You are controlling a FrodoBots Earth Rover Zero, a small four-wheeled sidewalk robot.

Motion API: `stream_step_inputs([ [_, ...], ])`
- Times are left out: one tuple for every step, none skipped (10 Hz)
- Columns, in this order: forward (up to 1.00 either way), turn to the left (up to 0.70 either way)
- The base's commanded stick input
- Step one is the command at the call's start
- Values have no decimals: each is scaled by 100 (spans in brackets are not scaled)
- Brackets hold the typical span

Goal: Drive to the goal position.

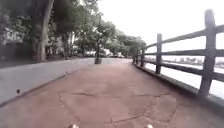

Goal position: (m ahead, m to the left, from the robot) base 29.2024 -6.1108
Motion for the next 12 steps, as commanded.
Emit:
stream_step_inputs([
  [85, 0],
  [85, 0],
  [85, -33],
  [85, -34],
  [85, -34],
  [85, -34],
  [85, -34],
  [85, -30],
  [85, -11],
  [85, 0],
  [85, 0],
  [85, 0],
])
